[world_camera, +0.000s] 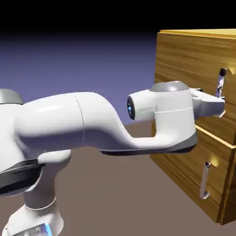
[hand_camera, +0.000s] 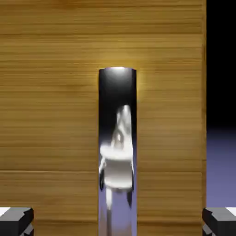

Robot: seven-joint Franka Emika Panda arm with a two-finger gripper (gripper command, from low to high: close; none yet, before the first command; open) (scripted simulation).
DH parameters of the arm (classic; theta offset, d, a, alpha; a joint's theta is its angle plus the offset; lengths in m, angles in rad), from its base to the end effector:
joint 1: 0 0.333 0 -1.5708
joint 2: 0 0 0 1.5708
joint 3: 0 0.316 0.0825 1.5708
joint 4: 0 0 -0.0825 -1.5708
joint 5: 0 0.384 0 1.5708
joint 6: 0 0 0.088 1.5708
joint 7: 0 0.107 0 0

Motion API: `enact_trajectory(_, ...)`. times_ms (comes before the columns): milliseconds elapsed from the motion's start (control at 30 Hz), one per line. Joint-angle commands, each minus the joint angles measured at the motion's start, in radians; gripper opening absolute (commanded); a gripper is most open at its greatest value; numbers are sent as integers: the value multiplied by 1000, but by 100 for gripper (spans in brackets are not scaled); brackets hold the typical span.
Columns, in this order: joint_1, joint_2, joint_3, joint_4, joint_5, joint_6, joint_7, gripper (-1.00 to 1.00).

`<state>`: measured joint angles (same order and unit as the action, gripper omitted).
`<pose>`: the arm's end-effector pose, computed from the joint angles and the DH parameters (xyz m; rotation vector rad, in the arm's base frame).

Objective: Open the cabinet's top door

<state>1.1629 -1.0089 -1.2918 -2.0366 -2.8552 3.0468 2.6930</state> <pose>0.4659 -0.1956 0.5276 -1.7613 0.6911 -1.7328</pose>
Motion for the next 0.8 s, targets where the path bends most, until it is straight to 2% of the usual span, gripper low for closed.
enact_trajectory(0,37,7,-20,29,-1,-3,-1,0)
enact_trajectory(67,105,19,-56,82,-1,-9,-3,0)
enact_trajectory(100,105,19,-56,82,-1,-9,-3,-100)
enact_trajectory(767,-584,-8,439,-531,298,-368,-23,-100)
